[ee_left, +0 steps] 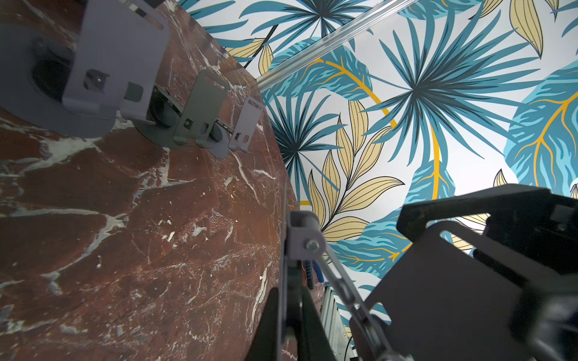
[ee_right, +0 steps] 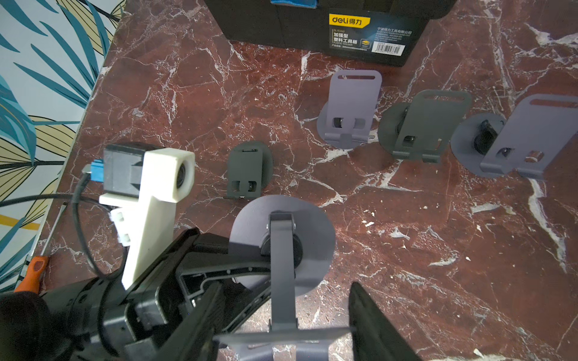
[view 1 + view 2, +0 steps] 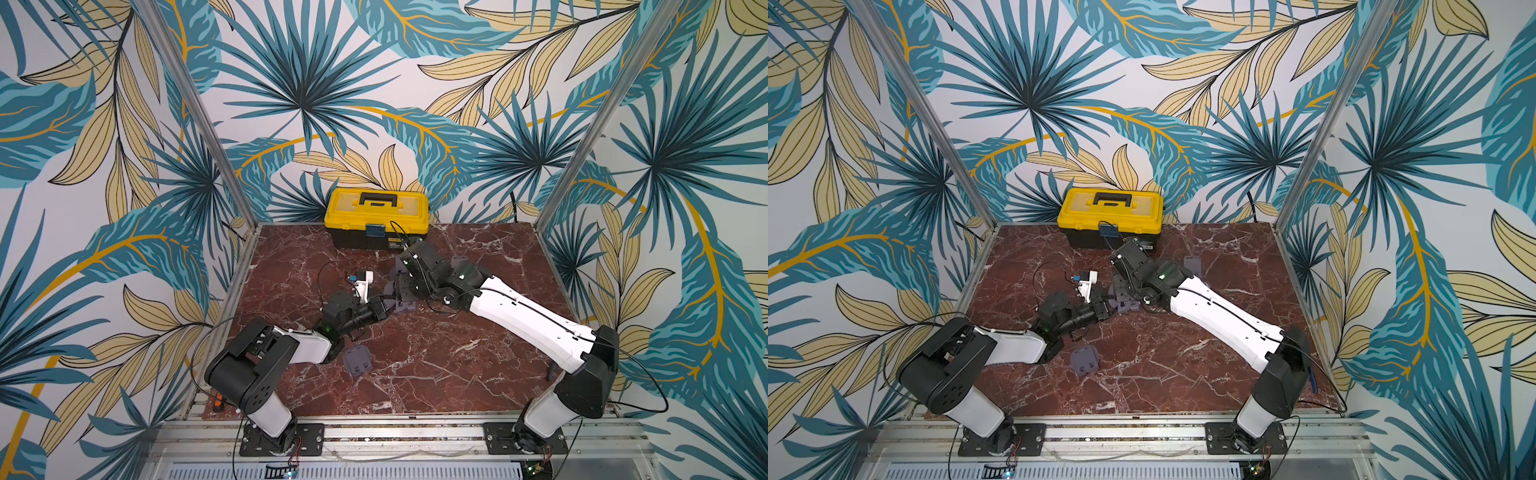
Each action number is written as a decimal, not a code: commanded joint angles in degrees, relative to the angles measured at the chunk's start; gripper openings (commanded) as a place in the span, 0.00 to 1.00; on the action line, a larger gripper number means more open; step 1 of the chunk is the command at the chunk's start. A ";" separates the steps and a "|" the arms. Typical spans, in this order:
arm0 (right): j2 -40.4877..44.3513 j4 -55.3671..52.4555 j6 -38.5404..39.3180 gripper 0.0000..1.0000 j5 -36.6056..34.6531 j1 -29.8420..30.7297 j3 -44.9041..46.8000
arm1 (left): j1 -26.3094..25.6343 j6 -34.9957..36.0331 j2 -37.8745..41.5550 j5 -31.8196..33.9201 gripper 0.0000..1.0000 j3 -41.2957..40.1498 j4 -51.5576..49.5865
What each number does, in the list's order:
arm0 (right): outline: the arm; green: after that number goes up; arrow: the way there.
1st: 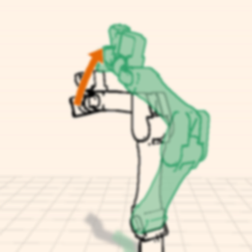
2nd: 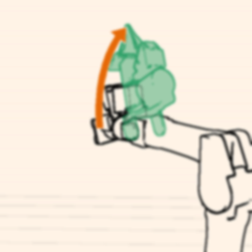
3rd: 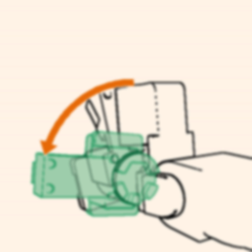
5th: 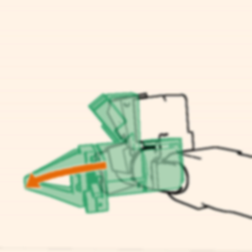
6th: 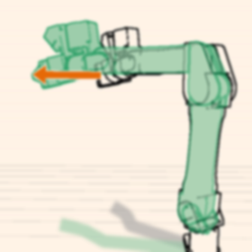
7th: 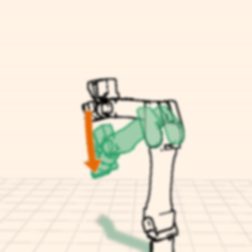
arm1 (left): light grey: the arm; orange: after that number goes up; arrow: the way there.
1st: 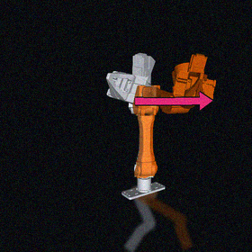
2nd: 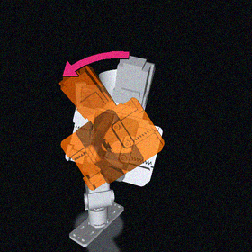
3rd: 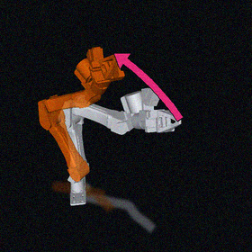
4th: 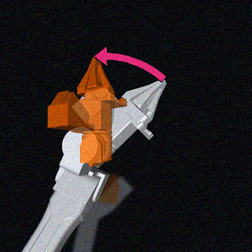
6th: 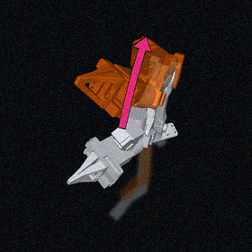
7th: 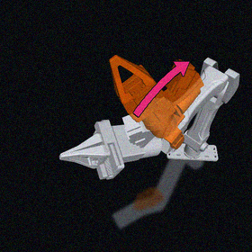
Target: Open the phone stand
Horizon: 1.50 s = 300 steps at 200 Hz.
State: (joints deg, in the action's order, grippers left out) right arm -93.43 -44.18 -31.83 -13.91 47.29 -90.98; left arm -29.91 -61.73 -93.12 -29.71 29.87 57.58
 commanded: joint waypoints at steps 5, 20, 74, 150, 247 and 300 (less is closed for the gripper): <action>5.27 -4.24 -1.11 0.34 1.61 1.62 0.71 | 3.86 -3.74 -2.35 9.25 0.00 -1.39 -7.40; 5.45 -4.24 -1.17 0.34 1.56 1.71 0.76 | 3.92 -3.92 -2.40 9.31 0.00 -1.39 -7.20; 5.69 -4.56 -1.37 0.34 1.23 2.15 1.03 | 4.20 -4.70 -3.01 8.96 0.00 -1.39 -6.17; 5.50 -4.68 -1.38 0.35 0.84 2.27 0.90 | 4.40 -4.80 -3.03 8.42 0.00 -1.24 -5.47; 5.80 -4.62 -1.66 0.35 0.99 2.29 1.19 | 4.74 -6.39 -4.11 8.50 0.00 -1.39 -3.14; 5.54 -4.42 -1.80 0.35 1.30 2.31 1.31 | 5.12 -7.70 -5.49 7.73 0.00 -0.51 -1.07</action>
State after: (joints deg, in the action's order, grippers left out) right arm -92.62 -43.77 -32.60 -15.05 48.10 -90.08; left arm -28.75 -65.30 -96.14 -31.46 29.87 62.35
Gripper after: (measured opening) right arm 0.593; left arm 0.101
